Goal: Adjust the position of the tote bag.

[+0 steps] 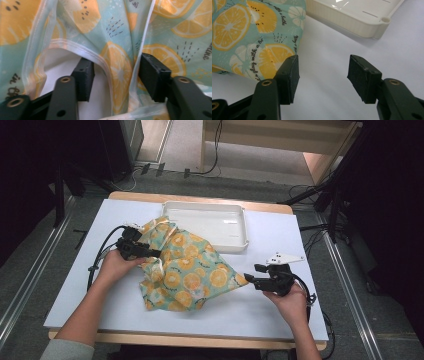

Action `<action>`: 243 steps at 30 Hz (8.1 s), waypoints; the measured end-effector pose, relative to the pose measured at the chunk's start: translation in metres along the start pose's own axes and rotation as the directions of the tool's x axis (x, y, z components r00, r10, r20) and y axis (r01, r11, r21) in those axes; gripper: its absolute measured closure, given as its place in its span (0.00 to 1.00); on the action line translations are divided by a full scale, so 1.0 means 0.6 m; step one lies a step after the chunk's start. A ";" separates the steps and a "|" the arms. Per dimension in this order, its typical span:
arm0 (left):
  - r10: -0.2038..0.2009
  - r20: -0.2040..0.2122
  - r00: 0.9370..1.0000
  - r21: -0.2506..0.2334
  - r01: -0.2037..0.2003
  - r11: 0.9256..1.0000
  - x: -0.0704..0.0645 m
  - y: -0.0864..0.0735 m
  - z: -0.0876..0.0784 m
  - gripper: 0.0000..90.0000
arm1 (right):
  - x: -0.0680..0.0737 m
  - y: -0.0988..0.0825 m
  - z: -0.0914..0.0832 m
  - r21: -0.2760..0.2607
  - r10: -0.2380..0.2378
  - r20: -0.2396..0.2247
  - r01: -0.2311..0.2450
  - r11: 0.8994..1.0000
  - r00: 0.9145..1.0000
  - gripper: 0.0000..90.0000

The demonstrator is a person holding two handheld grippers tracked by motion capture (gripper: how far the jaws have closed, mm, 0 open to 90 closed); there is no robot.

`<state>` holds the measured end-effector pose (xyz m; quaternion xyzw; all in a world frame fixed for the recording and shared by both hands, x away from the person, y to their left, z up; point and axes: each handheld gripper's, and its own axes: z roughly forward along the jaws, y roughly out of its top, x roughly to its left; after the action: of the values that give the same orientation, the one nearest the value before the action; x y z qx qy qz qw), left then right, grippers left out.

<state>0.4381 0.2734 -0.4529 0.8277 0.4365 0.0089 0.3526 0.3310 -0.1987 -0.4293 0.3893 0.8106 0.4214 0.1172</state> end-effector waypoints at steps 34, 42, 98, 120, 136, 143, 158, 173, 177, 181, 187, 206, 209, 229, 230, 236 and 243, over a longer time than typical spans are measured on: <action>0.023 0.126 0.992 -0.060 -0.016 0.998 -0.039 0.009 -0.095 0.99 | 0.004 0.001 0.000 -0.011 -0.007 -0.008 0.007 1.000 1.000 0.49; 0.053 0.123 0.991 -0.081 -0.043 0.996 -0.067 0.016 -0.120 0.98 | 0.005 0.006 -0.008 -0.029 -0.003 -0.016 0.003 1.000 1.000 0.49; 0.234 0.279 0.931 -0.049 -0.230 0.972 -0.264 0.049 -0.084 0.97 | 0.046 0.045 -0.017 -0.058 -0.060 -0.069 0.056 0.997 0.996 0.53; 0.286 0.345 0.894 -0.032 -0.294 0.955 -0.318 0.075 -0.016 0.97 | 0.050 0.034 -0.023 -0.059 -0.044 -0.060 0.040 0.997 0.997 0.53; 0.286 0.365 0.886 -0.004 -0.306 0.952 -0.329 0.067 0.020 0.96 | 0.050 0.031 -0.021 -0.052 -0.042 -0.058 0.039 0.998 0.997 0.53; 0.287 0.372 0.883 0.014 -0.315 0.949 -0.333 0.062 0.030 0.95 | 0.050 0.031 -0.021 -0.051 -0.043 -0.060 0.040 0.998 0.997 0.54; 0.287 0.386 0.877 0.019 -0.318 0.948 -0.343 0.030 0.030 0.93 | 0.049 0.031 -0.024 -0.055 -0.038 -0.058 0.034 0.998 0.998 0.54; 0.288 0.391 0.874 -0.002 -0.312 0.950 -0.350 0.019 0.025 0.87 | 0.048 0.031 -0.026 -0.059 -0.036 -0.060 0.033 0.998 0.998 0.54; 0.286 0.380 0.880 -0.009 -0.306 0.952 -0.351 0.023 0.015 0.79 | 0.049 0.031 -0.026 -0.058 -0.040 -0.060 0.037 0.998 0.997 0.54; 0.292 0.363 0.885 -0.022 -0.305 0.952 -0.351 0.030 0.002 0.69 | 0.050 0.032 -0.027 -0.060 -0.042 -0.061 0.039 0.997 0.997 0.54; 0.285 0.350 0.892 -0.025 -0.295 0.955 -0.349 0.037 -0.015 0.57 | 0.052 0.034 -0.032 -0.065 -0.041 -0.065 0.036 0.997 0.997 0.56; 0.253 0.320 0.913 -0.062 -0.246 0.967 -0.318 0.055 -0.097 0.50 | 0.080 0.066 -0.056 -0.047 0.024 -0.130 -0.030 0.998 0.991 0.98; 0.232 0.310 0.922 -0.069 -0.222 0.973 -0.303 0.054 -0.110 0.50 | 0.090 0.078 -0.055 -0.051 0.004 -0.145 -0.011 0.999 0.989 1.00; 0.166 0.256 0.952 -0.128 -0.136 0.982 -0.226 0.026 -0.160 0.49 | 0.145 0.145 0.025 0.021 -0.083 -0.221 0.090 0.996 0.972 1.00; 0.158 0.258 0.953 -0.127 -0.128 0.984 -0.223 0.024 -0.159 0.49 | 0.145 0.143 0.028 0.023 -0.085 -0.223 0.092 0.995 0.971 1.00; 0.130 0.244 0.961 -0.121 -0.103 0.987 -0.210 0.013 -0.151 0.52 | 0.139 0.109 0.029 0.055 -0.073 -0.222 0.087 0.995 0.972 1.00; 0.125 0.238 0.963 -0.115 -0.100 0.988 -0.202 0.007 -0.137 0.54 | 0.132 0.075 0.025 0.078 -0.059 -0.215 0.077 0.994 0.975 1.00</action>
<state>0.3396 0.2312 -0.3533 0.8270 0.3408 -0.0509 0.4442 0.3096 -0.1166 -0.3926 0.3186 0.8487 0.4212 0.0276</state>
